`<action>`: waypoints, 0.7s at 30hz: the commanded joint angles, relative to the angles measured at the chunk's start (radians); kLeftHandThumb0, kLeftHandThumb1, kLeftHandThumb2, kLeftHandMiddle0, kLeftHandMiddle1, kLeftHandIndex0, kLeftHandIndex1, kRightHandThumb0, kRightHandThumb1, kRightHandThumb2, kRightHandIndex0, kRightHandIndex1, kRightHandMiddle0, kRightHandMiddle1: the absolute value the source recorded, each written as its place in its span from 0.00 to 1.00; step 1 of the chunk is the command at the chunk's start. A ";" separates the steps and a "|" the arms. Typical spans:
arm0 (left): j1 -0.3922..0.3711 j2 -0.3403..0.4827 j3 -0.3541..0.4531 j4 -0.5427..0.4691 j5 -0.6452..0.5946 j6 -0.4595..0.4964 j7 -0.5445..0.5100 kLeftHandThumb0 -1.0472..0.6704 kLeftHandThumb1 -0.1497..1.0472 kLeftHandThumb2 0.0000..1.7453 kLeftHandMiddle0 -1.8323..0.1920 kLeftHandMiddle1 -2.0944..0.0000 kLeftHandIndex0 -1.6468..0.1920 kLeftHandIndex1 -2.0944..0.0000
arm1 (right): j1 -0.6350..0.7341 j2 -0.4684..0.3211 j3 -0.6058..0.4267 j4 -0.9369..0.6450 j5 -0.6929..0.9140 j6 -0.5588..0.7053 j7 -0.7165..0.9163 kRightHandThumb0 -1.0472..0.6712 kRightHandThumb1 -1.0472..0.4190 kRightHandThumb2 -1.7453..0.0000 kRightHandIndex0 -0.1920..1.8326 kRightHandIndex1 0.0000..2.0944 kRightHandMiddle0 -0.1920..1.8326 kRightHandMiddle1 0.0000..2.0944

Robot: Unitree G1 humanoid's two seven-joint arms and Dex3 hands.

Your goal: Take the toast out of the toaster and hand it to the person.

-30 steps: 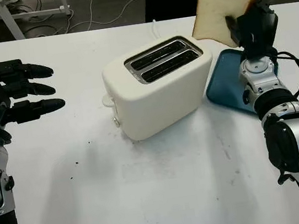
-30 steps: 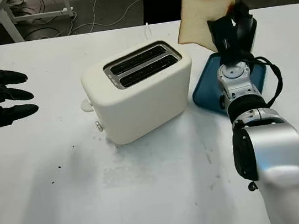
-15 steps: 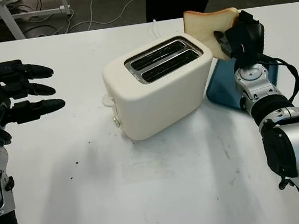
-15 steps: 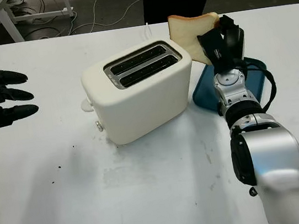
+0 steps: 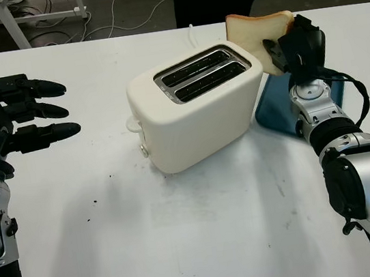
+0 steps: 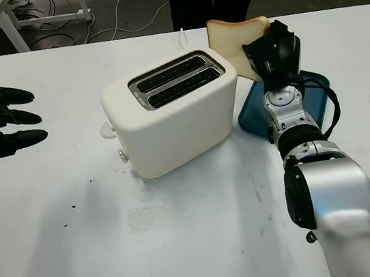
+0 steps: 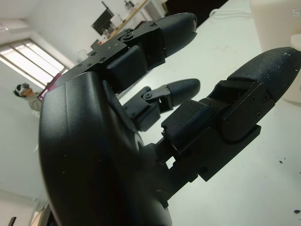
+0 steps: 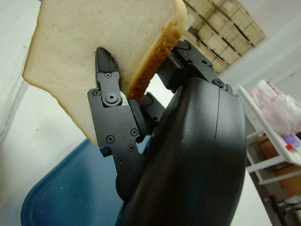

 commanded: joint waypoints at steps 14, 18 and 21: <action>0.011 -0.009 0.002 0.006 -0.009 -0.027 0.000 0.01 0.41 0.00 0.33 0.72 0.28 0.80 | -0.014 -0.006 -0.020 -0.011 0.007 -0.035 -0.020 0.52 0.09 0.88 0.59 0.83 0.41 0.83; 0.012 -0.007 0.002 0.009 -0.007 -0.033 0.000 0.01 0.41 0.00 0.33 0.72 0.28 0.79 | -0.017 -0.006 -0.018 -0.010 0.003 -0.023 -0.026 0.51 0.09 0.88 0.59 0.83 0.45 0.83; 0.012 -0.007 0.003 0.010 -0.010 -0.034 -0.001 0.02 0.40 0.00 0.33 0.73 0.28 0.80 | -0.018 -0.004 -0.026 -0.010 0.012 -0.020 -0.015 0.51 0.09 0.87 0.59 0.83 0.47 0.83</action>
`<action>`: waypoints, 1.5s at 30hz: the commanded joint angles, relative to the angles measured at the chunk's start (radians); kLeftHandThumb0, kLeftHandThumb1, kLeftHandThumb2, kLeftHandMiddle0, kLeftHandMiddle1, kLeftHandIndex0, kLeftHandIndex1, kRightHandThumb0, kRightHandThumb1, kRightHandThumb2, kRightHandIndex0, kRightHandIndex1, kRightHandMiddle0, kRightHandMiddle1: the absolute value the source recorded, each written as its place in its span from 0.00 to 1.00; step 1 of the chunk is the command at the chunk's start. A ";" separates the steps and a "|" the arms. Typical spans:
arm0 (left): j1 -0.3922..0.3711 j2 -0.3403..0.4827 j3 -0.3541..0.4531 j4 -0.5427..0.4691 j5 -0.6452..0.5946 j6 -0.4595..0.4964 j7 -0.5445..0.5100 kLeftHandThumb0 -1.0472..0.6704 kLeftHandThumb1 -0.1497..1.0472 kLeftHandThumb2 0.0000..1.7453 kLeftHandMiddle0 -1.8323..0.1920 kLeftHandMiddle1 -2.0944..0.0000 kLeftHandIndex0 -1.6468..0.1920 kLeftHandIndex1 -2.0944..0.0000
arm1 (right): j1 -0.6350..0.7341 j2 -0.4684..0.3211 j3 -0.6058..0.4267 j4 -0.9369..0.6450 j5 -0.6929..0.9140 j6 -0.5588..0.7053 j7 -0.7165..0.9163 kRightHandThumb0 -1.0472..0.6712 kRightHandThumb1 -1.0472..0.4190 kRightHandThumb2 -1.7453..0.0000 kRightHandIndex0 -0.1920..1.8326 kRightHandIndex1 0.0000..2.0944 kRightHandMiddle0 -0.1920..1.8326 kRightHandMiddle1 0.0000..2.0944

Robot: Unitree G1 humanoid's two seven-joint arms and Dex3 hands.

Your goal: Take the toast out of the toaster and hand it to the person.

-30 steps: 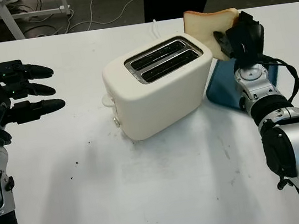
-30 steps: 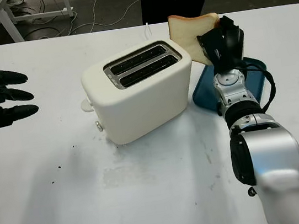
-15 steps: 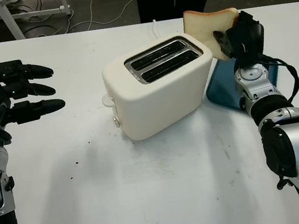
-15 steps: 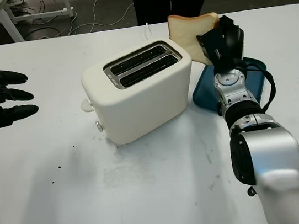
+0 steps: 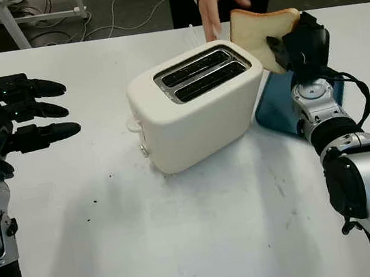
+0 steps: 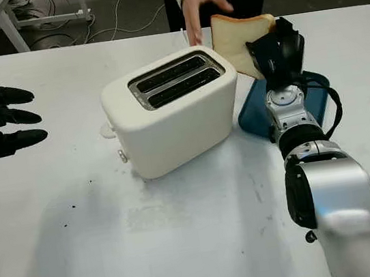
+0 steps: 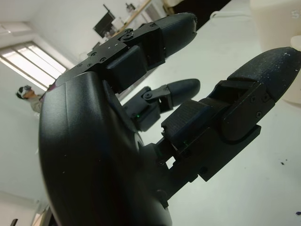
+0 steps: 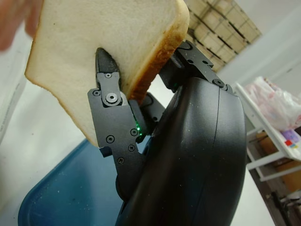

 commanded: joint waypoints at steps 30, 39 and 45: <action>0.007 -0.006 0.000 0.016 -0.008 -0.018 -0.001 0.02 0.40 0.00 0.33 0.73 0.28 0.80 | -0.013 -0.002 0.005 -0.009 0.004 -0.033 -0.007 0.53 0.09 0.89 0.57 0.83 0.35 0.78; 0.006 -0.005 0.001 0.018 -0.015 -0.016 -0.008 0.03 0.40 0.00 0.33 0.73 0.28 0.80 | -0.020 -0.014 0.028 -0.004 -0.013 0.001 0.036 0.50 0.09 0.88 0.60 0.83 0.51 0.83; 0.007 -0.005 -0.001 0.011 -0.010 -0.011 -0.004 0.02 0.41 0.00 0.33 0.73 0.28 0.80 | -0.022 -0.017 0.008 -0.015 0.027 0.014 0.124 0.40 0.09 0.94 0.60 0.79 0.53 0.73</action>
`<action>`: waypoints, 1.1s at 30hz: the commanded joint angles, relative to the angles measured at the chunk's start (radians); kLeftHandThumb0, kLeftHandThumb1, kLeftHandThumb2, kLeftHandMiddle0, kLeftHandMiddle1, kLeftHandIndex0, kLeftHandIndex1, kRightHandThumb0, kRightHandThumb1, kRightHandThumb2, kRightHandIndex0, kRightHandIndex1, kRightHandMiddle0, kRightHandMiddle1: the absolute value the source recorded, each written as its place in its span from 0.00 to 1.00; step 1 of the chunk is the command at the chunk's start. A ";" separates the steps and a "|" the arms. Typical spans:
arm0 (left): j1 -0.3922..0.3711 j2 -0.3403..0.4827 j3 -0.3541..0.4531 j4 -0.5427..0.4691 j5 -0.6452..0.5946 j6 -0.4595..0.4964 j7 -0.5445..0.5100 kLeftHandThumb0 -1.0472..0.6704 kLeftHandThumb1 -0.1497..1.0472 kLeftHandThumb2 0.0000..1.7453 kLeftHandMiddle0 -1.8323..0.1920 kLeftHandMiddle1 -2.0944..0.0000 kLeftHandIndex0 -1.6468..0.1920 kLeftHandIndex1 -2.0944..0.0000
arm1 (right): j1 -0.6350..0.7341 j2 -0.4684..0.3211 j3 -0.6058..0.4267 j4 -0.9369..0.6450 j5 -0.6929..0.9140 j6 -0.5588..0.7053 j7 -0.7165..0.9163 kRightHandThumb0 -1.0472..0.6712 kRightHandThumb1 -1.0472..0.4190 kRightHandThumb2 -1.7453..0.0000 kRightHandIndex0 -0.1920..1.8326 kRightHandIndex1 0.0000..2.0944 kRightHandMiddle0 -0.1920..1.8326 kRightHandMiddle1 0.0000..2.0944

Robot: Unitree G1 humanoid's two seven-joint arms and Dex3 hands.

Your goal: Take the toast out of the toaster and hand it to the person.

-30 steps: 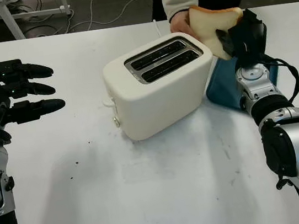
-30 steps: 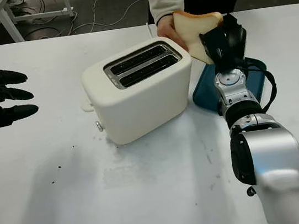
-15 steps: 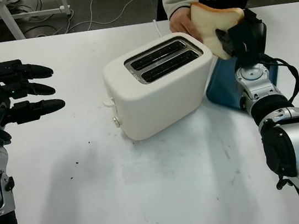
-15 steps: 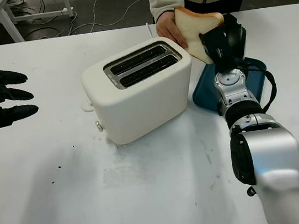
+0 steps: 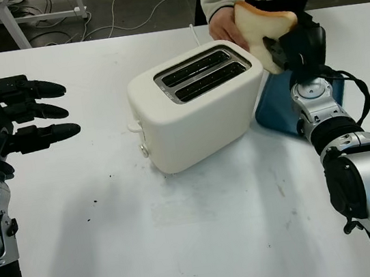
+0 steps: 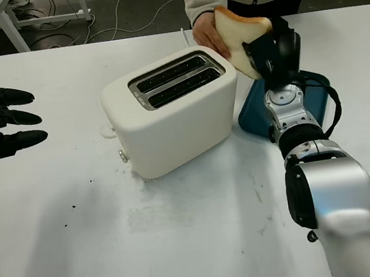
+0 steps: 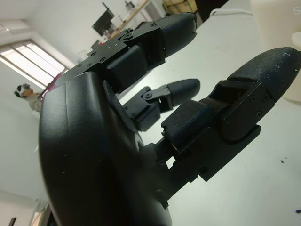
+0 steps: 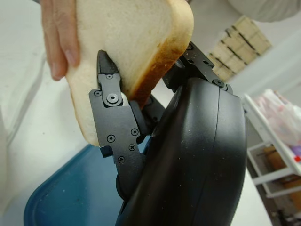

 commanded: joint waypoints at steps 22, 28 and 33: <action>0.018 -0.008 0.006 -0.005 -0.014 -0.006 0.000 0.03 0.40 0.00 0.33 0.74 0.28 0.80 | 0.110 -0.141 0.048 -0.144 0.004 -0.063 0.373 0.02 0.15 1.00 0.10 0.04 0.11 0.00; 0.031 -0.018 0.018 -0.015 -0.029 0.000 0.001 0.04 0.39 0.00 0.33 0.73 0.28 0.80 | 0.336 -0.102 -0.084 -0.408 0.191 -0.140 0.439 0.12 0.18 1.00 0.14 0.04 0.12 0.01; 0.051 -0.034 0.020 -0.042 -0.040 0.020 0.011 0.05 0.39 0.00 0.34 0.73 0.28 0.80 | 0.589 -0.049 -0.109 -0.776 0.272 -0.111 0.452 0.13 0.17 1.00 0.15 0.06 0.17 0.03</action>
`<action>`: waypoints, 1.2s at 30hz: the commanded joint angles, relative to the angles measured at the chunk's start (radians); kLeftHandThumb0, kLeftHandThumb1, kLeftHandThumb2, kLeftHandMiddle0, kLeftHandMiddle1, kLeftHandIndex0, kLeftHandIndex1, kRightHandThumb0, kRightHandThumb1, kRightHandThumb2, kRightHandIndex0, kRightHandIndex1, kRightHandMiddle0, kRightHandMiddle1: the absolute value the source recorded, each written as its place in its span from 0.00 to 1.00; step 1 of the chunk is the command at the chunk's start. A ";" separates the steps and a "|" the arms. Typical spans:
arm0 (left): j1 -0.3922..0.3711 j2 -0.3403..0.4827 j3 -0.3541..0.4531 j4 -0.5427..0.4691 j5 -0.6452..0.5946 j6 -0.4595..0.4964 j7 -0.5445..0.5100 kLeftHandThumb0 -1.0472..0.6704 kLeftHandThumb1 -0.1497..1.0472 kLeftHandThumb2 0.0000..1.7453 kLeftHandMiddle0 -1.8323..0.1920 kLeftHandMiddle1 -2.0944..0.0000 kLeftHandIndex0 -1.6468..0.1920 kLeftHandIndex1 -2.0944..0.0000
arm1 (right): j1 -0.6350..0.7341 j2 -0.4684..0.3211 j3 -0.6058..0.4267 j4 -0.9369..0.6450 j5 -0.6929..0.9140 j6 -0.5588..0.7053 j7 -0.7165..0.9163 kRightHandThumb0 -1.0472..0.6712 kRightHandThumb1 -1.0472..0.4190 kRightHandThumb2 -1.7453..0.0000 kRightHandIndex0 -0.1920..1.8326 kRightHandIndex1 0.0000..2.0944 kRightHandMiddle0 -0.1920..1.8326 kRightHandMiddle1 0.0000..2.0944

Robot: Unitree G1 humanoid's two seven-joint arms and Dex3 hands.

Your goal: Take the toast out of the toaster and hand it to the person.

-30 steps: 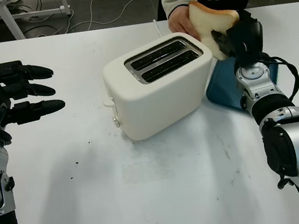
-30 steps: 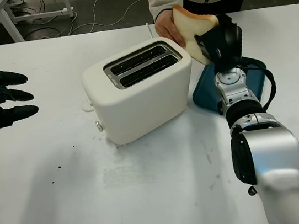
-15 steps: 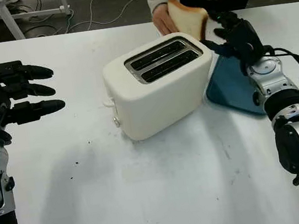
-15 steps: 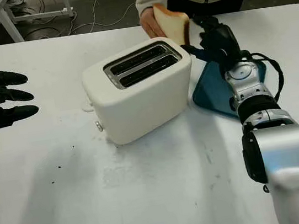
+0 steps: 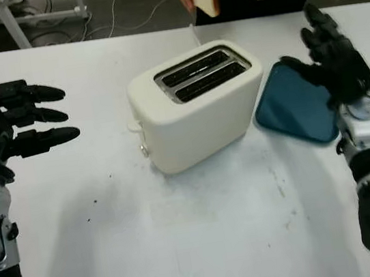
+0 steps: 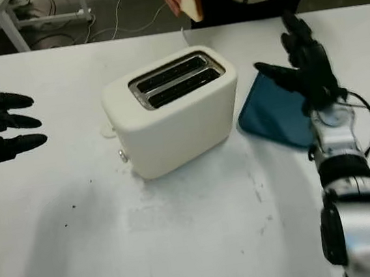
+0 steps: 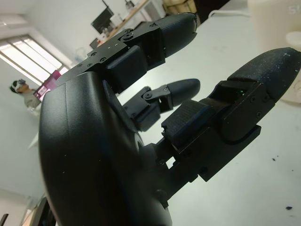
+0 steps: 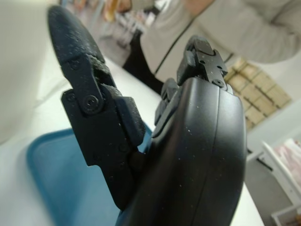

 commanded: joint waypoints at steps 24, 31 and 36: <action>0.226 -0.214 -0.141 -0.125 0.046 0.010 0.083 0.03 0.45 0.00 0.81 0.29 0.81 0.32 | 0.685 0.343 0.239 -0.789 0.021 0.185 -0.039 0.20 0.12 1.00 0.21 0.08 0.24 0.03; 0.251 -0.281 -0.204 -0.056 0.052 -0.034 0.092 0.06 0.44 0.00 0.86 0.25 0.86 0.29 | 0.714 0.385 0.258 -0.765 -0.017 0.164 -0.077 0.23 0.11 1.00 0.24 0.08 0.27 0.03; 0.255 -0.299 -0.236 0.024 0.096 -0.121 0.106 0.00 0.49 0.01 0.80 0.29 0.82 0.30 | 0.699 0.412 0.256 -0.723 -0.061 0.146 -0.122 0.23 0.11 1.00 0.25 0.08 0.28 0.03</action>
